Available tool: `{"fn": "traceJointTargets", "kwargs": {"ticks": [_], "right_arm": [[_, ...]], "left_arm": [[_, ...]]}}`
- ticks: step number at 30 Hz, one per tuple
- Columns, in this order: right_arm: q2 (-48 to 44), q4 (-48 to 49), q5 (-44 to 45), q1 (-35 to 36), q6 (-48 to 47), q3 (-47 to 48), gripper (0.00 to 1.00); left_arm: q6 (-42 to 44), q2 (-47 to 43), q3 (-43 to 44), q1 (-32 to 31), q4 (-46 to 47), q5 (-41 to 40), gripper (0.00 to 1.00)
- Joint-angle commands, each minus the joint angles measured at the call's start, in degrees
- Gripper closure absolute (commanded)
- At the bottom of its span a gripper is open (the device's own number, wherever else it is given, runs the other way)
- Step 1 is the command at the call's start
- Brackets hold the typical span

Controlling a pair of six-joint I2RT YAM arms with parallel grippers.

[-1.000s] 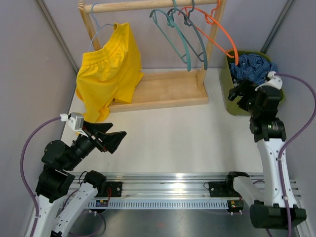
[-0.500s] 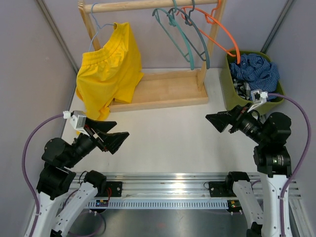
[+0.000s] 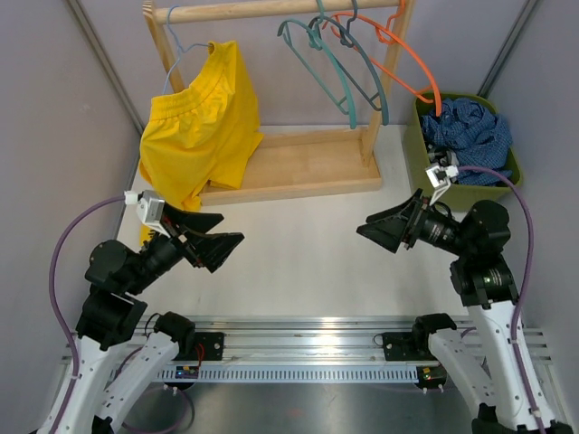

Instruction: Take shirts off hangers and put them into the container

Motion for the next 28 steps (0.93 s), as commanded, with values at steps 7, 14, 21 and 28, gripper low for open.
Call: {"fn": "traceJointTargets", "kwargs": {"ticks": [7,14,21,28], "right_arm": [[14.32,4.97,10.0,21.8,-7.01,7.85,0.01],[17.76,7.26,14.66,33.41,-10.96,10.23,0.0],[17.23,14.7,16.25,37.1,-7.98,8.12,0.01],[20.92,17.01,14.84,41.68,-7.71,8.56,0.0]], "left_arm": [[-2.1,2.18,1.44,-0.03,5.29,2.72,0.01],[-1.84,2.18,1.7,0.06,4.94,3.07,0.01],[-2.8,2.01,0.47,0.06,5.55,3.77,0.01],[-2.98,0.95,-0.41,-0.03,5.91,4.39,0.01]]}}
